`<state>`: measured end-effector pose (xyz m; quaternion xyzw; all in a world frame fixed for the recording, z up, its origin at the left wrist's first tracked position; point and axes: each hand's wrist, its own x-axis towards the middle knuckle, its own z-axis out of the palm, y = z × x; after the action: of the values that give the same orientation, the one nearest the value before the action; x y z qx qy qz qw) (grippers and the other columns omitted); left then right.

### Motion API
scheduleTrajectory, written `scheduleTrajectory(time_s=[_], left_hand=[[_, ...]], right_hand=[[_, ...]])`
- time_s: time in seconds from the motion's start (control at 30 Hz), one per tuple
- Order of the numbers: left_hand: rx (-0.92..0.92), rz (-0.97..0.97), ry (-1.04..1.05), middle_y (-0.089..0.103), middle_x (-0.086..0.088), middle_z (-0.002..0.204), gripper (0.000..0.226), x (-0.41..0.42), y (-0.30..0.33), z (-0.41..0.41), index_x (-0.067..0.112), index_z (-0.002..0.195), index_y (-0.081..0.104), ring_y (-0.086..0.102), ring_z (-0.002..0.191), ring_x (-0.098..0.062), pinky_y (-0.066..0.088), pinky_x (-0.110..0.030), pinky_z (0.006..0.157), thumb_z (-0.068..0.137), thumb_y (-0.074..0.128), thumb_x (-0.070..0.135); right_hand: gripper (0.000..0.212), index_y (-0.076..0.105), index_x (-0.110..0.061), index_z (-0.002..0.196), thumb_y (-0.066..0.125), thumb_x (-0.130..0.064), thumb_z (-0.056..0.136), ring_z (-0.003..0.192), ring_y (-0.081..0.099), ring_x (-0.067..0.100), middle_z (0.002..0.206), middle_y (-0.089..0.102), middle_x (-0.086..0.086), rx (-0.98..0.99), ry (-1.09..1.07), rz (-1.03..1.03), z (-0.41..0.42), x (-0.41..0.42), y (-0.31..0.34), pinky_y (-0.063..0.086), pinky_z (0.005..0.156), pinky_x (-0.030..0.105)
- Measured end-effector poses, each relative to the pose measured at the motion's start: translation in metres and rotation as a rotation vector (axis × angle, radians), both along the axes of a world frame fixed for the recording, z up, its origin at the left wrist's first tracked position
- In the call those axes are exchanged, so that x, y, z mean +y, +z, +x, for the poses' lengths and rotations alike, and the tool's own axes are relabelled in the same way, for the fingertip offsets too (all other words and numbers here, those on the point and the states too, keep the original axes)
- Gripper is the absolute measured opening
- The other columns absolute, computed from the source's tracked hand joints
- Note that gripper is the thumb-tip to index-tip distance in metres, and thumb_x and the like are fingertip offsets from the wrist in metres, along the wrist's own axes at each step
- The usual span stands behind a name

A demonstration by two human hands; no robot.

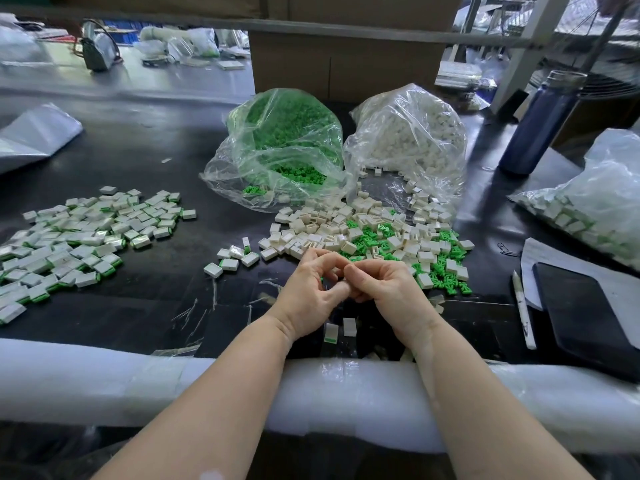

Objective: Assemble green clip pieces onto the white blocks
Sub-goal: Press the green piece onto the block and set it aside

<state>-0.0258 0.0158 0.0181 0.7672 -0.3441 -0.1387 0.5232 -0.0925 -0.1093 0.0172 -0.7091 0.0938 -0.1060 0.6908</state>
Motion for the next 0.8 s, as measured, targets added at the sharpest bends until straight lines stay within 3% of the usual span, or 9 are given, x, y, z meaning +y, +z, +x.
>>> scheduleTrajectory(time_s=[0.1, 0.2, 0.43, 0.8], left_hand=[[-0.037, 0.042, -0.014, 0.045, -0.002, 0.104, 0.019, -0.0009, -0.0013, -0.0004, 0.024, 0.088, 0.059, 0.051, 0.087, -0.013, 0.047, -0.033, 0.091, 0.083, 0.059, 0.006], [-0.061, 0.061, -0.014, 0.044, 0.002, 0.102, 0.013, -0.0015, -0.0026, -0.0013, 0.025, 0.089, 0.058, 0.052, 0.087, -0.015, 0.048, -0.040, 0.089, 0.082, 0.058, 0.014], [-0.071, 0.092, -0.006, 0.043, 0.007, 0.099, 0.017, -0.0028, -0.0032, -0.0013, 0.026, 0.088, 0.058, 0.053, 0.088, -0.018, 0.048, -0.042, 0.088, 0.072, 0.053, 0.029], [-0.068, 0.096, -0.017, 0.042, 0.009, 0.099, 0.015, -0.0024, -0.0076, 0.0012, 0.029, 0.085, 0.057, 0.055, 0.093, -0.020, 0.048, -0.043, 0.088, 0.071, 0.052, 0.029]], right_hand=[[0.013, 0.073, -0.008, 0.083, 0.062, -0.013, 0.087, 0.066, 0.051, 0.017, 0.075, 0.061, 0.017, 0.011, 0.003, 0.015, -0.0002, 0.0001, 0.0002, 0.044, 0.058, 0.016], [0.013, 0.073, -0.008, 0.081, 0.062, -0.011, 0.087, 0.064, 0.051, 0.017, 0.074, 0.061, 0.017, 0.015, -0.015, 0.024, -0.0003, -0.0004, 0.0003, 0.044, 0.058, 0.017], [0.012, 0.072, -0.001, 0.080, 0.063, -0.008, 0.085, 0.053, 0.050, 0.007, 0.066, 0.060, 0.013, 0.025, -0.038, 0.044, -0.0016, 0.0000, 0.0011, 0.043, 0.052, 0.015], [0.013, 0.073, -0.003, 0.075, 0.064, -0.006, 0.085, 0.051, 0.049, 0.008, 0.059, 0.057, 0.010, 0.019, -0.051, 0.049, -0.0022, 0.0002, 0.0011, 0.043, 0.051, 0.017]])
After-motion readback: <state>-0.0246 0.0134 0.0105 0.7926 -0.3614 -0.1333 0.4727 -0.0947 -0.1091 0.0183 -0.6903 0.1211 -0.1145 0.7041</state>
